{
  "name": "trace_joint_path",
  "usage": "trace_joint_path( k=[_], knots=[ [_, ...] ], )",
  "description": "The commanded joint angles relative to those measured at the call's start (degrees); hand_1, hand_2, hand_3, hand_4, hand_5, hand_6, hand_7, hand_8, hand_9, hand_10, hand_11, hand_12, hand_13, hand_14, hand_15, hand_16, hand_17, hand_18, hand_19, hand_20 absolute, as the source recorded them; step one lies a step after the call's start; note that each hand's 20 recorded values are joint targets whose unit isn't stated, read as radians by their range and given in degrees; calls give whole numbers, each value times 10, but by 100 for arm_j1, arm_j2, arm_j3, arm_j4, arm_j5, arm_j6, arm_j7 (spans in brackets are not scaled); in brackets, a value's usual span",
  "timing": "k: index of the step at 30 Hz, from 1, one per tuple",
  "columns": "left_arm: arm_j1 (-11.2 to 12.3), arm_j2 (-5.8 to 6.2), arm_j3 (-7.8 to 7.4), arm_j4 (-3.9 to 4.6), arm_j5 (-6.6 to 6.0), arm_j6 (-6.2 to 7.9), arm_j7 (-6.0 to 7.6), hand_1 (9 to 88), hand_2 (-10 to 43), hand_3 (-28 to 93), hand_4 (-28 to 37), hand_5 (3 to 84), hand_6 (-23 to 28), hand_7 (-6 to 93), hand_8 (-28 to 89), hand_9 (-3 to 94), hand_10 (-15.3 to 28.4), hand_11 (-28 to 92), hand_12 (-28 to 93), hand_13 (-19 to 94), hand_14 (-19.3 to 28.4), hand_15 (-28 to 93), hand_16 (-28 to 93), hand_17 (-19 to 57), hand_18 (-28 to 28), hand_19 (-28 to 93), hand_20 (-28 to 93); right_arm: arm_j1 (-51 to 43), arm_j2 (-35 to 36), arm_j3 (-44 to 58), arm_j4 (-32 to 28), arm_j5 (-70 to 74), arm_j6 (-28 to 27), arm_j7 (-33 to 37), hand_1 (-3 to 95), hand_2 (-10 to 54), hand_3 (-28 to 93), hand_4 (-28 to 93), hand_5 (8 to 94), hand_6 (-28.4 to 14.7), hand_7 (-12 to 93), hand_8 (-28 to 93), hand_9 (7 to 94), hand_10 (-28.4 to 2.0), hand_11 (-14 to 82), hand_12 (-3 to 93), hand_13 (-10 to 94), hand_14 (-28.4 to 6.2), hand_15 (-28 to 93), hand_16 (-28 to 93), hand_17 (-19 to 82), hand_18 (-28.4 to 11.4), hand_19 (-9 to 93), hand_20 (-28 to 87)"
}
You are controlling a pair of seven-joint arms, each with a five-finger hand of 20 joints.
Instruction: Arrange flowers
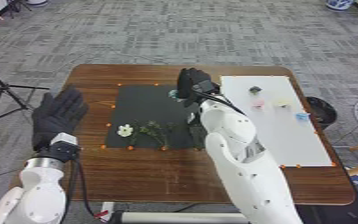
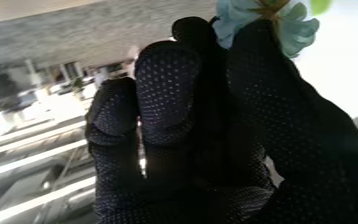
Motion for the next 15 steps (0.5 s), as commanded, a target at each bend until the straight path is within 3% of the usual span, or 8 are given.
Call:
trace_joint_path(
  k=[1, 3, 8, 11, 12, 15],
  knots=[
    [167, 92, -157, -46, -19, 167, 147, 251, 158, 671, -283, 438, 78, 81, -86, 330, 133, 166, 60, 247, 104, 148, -54, -49, 117, 326, 61, 289, -1083, -301, 886, -498, -57, -283, 574, -86, 675, -263, 779, -12, 269, 47, 784, -100, 80, 244, 730, -78, 614, 287, 422, -204, 864, 356],
    [129, 106, -132, -25, -14, 167, 130, 253, 159, 667, -283, 439, 79, 80, -86, 332, 134, 166, 60, 248, 105, 150, -54, -49, 118, 327, 61, 325, -1252, -298, 1084, -812, -38, -467, 574, -85, 674, -264, 778, -12, 270, 46, 784, -99, 80, 244, 730, -78, 614, 287, 422, -204, 864, 357],
    [121, 159, -121, -42, -45, 199, 246, 257, 162, 659, -283, 442, 82, 81, -85, 337, 139, 165, 61, 249, 110, 157, -55, -53, 121, 334, 61, 381, -1585, -262, 1568, -1405, 195, -894, 574, -84, 672, -268, 775, -9, 273, 38, 782, -98, 80, 243, 731, -77, 614, 286, 422, -202, 863, 357],
    [46, 189, -92, -29, -47, 156, 316, 252, 161, 666, -283, 442, 82, 80, -85, 337, 137, 164, 61, 248, 106, 154, -58, -52, 120, 335, 59, 443, -1620, -219, 1812, -2222, 168, -1488, 573, -83, 673, -267, 773, -9, 275, 36, 780, -98, 81, 242, 731, -77, 613, 287, 423, -202, 862, 356],
    [215, 213, -112, -161, -57, 145, 411, 253, 161, 665, -283, 442, 82, 80, -85, 336, 137, 164, 61, 248, 106, 153, -58, -52, 120, 334, 58, 331, -1535, -328, 1669, -2243, 163, -1419, 573, -83, 672, -268, 773, -9, 274, 34, 779, -98, 81, 242, 729, -77, 612, 287, 422, -203, 861, 356],
    [182, 243, -77, -172, -73, 145, 466, 255, 164, 659, -283, 436, 86, 74, -85, 335, 140, 163, 61, 247, 112, 155, -57, -55, 123, 338, 59, 329, -1661, -284, 1777, -2335, 168, -1367, 573, -82, 671, -269, 769, -7, 273, 29, 776, -95, 81, 240, 728, -78, 610, 287, 422, -202, 859, 355]
  ],
)
